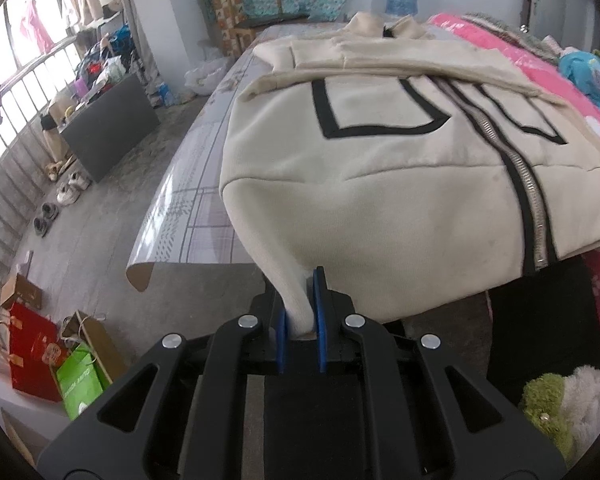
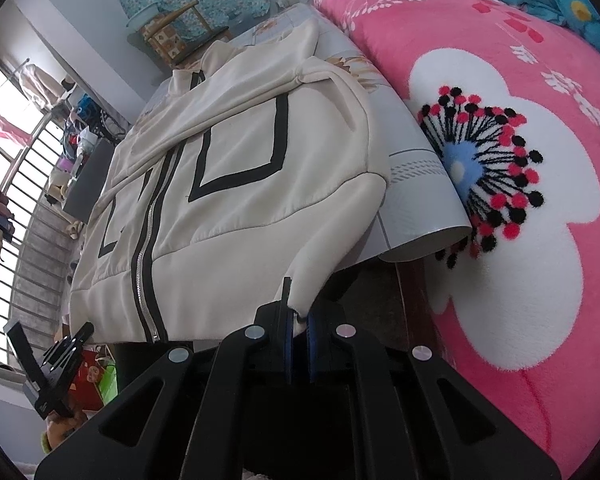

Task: Fold large clothes
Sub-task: 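Carry the hem over the jacket toward the collar with both tools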

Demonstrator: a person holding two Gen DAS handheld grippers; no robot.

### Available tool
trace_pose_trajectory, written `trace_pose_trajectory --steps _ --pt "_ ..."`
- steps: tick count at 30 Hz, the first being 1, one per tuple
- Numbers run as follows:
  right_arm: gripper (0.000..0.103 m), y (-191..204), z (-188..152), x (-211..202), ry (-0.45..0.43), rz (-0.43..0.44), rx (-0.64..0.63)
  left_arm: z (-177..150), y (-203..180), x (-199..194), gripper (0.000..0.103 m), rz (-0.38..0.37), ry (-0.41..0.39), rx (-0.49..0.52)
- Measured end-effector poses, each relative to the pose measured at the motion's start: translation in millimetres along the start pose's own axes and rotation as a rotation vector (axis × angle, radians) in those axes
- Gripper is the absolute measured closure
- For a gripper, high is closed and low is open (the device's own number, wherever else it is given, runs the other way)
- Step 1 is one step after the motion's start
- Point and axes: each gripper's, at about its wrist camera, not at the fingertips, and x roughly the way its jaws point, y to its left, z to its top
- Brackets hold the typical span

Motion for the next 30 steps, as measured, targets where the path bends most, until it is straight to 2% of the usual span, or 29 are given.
trace_pose_trajectory --steps 2,10,18,22,30 --pt "0.097 0 0 -1 -0.008 0.001 0.004 1 4 -6 0.092 -0.028 -0.013 -0.015" --pt "0.097 8 13 -20 -0.075 0.030 -0.019 20 26 -24 0.096 -0.233 -0.052 -0.148" --pt "0.097 19 48 -31 -0.152 0.079 -0.038 69 45 -23 0.097 -0.397 -0.101 -0.267" --pt "0.097 29 74 -30 -0.197 0.099 -0.062 96 55 -13 0.097 -0.443 -0.125 -0.319" --pt "0.097 37 133 -5 -0.256 0.116 -0.069 151 66 27 0.097 -0.441 -0.140 -0.384"
